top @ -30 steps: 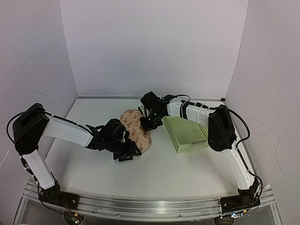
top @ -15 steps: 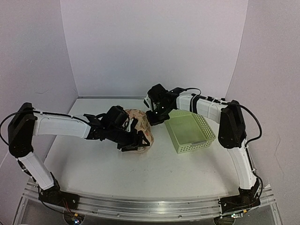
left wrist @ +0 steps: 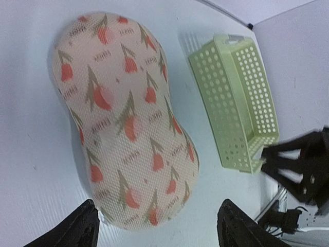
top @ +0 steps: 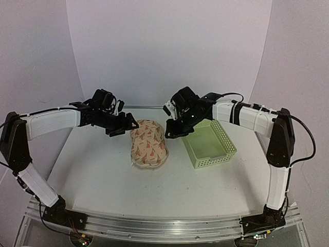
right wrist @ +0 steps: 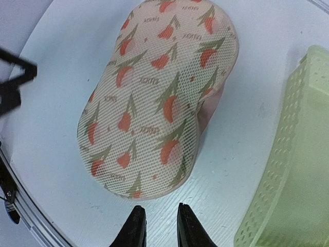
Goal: Unzip the laundry bag and remove the bra
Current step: Adjust the laundry bag at the center of the board.
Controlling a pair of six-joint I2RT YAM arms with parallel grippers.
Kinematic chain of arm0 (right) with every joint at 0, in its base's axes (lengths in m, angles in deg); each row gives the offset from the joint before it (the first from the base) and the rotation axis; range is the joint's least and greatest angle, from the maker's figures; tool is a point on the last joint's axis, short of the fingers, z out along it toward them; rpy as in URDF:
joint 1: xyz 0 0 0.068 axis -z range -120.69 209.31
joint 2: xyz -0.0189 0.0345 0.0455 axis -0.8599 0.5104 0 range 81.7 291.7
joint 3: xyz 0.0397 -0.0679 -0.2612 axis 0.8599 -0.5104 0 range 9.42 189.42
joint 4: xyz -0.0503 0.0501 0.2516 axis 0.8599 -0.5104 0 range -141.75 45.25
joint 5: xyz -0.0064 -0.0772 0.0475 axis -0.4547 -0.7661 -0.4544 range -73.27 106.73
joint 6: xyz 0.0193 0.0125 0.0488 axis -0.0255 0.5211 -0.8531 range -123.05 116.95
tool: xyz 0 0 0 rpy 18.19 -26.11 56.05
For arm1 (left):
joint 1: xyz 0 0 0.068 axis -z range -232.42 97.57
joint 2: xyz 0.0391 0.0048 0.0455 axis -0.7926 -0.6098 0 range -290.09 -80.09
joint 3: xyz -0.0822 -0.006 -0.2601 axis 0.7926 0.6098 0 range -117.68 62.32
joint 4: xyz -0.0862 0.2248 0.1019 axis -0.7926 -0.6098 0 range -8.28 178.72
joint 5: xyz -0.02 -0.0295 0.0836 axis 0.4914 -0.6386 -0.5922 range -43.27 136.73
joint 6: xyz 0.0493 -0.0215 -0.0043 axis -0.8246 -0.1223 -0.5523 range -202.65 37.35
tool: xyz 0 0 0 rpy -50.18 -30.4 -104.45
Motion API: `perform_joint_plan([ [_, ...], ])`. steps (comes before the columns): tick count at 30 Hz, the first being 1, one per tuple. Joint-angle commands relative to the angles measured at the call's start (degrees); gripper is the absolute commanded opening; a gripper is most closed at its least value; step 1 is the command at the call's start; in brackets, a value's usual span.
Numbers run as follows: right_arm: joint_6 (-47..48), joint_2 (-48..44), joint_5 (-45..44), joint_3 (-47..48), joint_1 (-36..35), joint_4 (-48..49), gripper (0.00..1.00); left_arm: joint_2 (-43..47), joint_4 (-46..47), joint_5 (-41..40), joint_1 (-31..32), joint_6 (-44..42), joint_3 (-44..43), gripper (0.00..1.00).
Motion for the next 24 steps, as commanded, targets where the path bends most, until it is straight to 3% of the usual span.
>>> perform_joint_plan([
  [1,-3.2,-4.4,3.9,-3.9,-3.5,4.1,0.26,-6.9,-1.2,1.1,-4.6,-8.3,-8.5,0.81],
  [5,-4.4,-3.1,6.1,-5.3,-5.5,6.6,0.26,-14.6,-2.1,1.9,-8.1,-11.6,-16.9,0.81],
  [13,-7.1,7.8,6.0,6.3,-8.2,9.0,0.0,-33.1,-2.2,10.2,-11.5,-13.6,-41.2,0.74],
  [16,-8.1,11.4,4.4,9.1,-8.7,9.0,0.0,-40.5,-2.2,16.0,-11.5,-12.6,-48.6,0.64],
  [19,-9.2,13.9,3.3,10.1,-8.9,9.1,0.0,-45.6,-2.2,20.9,-11.5,-11.3,-53.8,0.48],
  [24,-10.7,15.8,2.2,10.0,-9.0,9.8,0.0,-49.2,-1.9,24.5,-11.4,-11.0,-55.5,0.25],
])
